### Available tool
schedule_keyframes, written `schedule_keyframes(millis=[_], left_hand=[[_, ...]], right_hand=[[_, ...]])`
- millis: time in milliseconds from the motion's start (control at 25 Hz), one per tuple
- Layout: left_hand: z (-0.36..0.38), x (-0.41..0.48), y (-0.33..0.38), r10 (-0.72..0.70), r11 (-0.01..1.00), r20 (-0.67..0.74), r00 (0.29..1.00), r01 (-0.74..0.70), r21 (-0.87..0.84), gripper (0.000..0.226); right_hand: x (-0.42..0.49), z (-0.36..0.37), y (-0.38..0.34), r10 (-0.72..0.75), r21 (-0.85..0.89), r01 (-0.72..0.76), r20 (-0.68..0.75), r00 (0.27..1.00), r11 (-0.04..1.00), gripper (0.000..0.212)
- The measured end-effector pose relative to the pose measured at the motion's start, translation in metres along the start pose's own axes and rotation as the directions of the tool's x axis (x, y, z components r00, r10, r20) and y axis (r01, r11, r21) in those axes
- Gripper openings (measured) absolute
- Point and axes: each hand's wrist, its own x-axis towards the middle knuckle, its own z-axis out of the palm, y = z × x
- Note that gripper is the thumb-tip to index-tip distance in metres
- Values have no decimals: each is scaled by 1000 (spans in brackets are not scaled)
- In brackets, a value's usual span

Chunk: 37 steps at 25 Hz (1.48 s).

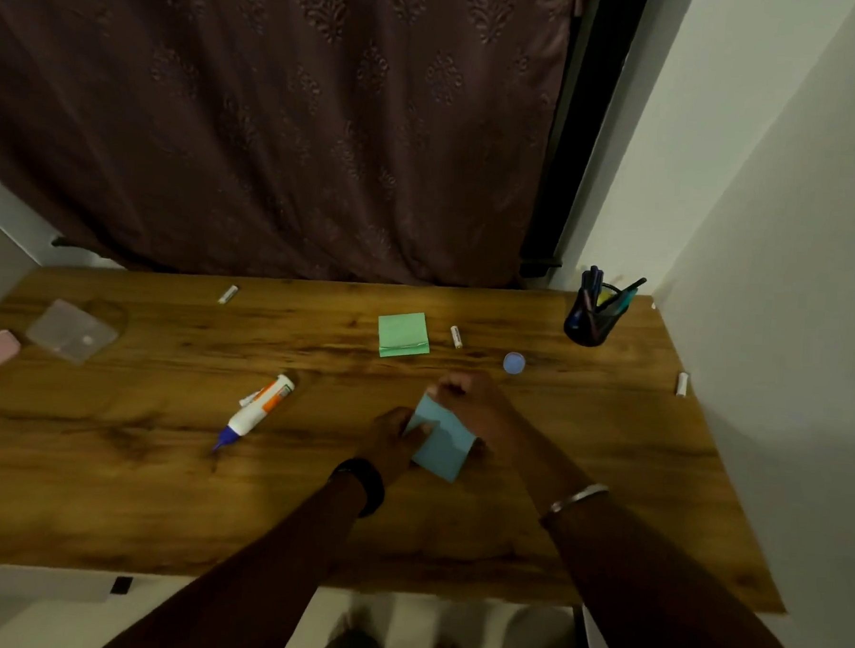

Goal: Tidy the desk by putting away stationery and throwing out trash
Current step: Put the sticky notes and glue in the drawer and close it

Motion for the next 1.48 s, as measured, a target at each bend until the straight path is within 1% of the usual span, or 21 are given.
schedule_keyframes(millis=[120, 240, 320, 400, 480, 560, 640, 760, 880, 920, 1000, 1040, 1120, 1160, 1200, 1240, 1280, 1320, 1400, 1440, 1480], left_hand=[[-30, 11, 2, -84, 985, -149, 985, 60, -160, 28], [-57, 24, 5, -168, 940, -261, 951, 74, -334, 30], [-75, 39, 9, -214, 900, -274, 938, 81, -427, 23], [-91, 58, 16, -249, 890, -256, 934, 117, -440, 21], [-105, 88, 20, -264, 893, -231, 937, 147, -425, 25], [-115, 126, 22, -282, 901, -208, 937, 184, -393, 32], [-118, 161, 22, -341, 904, -190, 921, 266, -334, 33], [-107, 190, 30, -338, 941, -271, 901, 329, -79, 45], [-94, 193, 41, -311, 939, -290, 905, 339, 52, 55], [-91, 196, 39, -310, 940, -281, 908, 337, 55, 58], [-89, 202, 32, -292, 951, -247, 924, 309, 31, 64], [-90, 207, 29, -303, 951, -221, 927, 310, -1, 67], [-90, 214, 26, -332, 943, -158, 930, 324, -74, 72], [-88, 215, 26, -344, 935, -128, 930, 327, -136, 72], [-85, 213, 29, -350, 925, -108, 930, 325, -198, 70], [-84, 204, 34, -362, 908, -94, 928, 328, -261, 65], [-82, 197, 37, -374, 888, -78, 924, 333, -316, 60], [-79, 191, 38, -381, 869, -58, 923, 336, -363, 54], [-75, 178, 40, -370, 839, -29, 929, 320, -441, 49], [-75, 174, 39, -350, 838, -33, 936, 297, -458, 48], [-77, 168, 39, -322, 842, -43, 946, 266, -469, 49]], right_hand=[[45, 13, -27, 7, 26, -4, -131, 991, 1000, 27], [103, 27, -33, 5, -190, -56, -259, 966, 980, 19], [136, 37, -34, 44, -338, -143, -285, 958, 930, 35], [162, 51, -33, 121, -412, -242, -298, 947, 878, 55], [178, 64, -30, 207, -483, -358, -339, 918, 799, 60], [188, 74, -22, 282, -474, -428, -350, 893, 770, 61], [188, 78, -15, 321, -389, -442, -338, 885, 808, 63], [179, 75, -10, 259, -304, -359, -323, 910, 882, 61], [172, 75, -10, 266, -167, -352, -390, 881, 921, 23], [170, 75, -11, 290, -87, -352, -405, 867, 932, 10], [162, 71, -13, 394, 163, -359, -367, 843, 919, 21], [156, 68, -14, 442, 322, -343, -318, 839, 882, 26], [137, 61, -16, 445, 523, -280, -220, 868, 805, 20], [127, 59, -15, 408, 543, -246, -200, 891, 803, 15], [118, 54, -11, 360, 498, -212, -222, 906, 841, 11], [110, 49, -6, 296, 393, -164, -303, 906, 905, 11], [105, 42, 1, 238, 249, -142, -415, 878, 958, 14], [101, 33, 8, 193, 105, -162, -535, 823, 981, 20], [92, 10, 19, 132, -128, -314, -714, 687, 941, 35], [92, -2, 27, 140, -199, -397, -722, 677, 896, 43], [94, -12, 37, 167, -263, -461, -692, 703, 848, 47]])
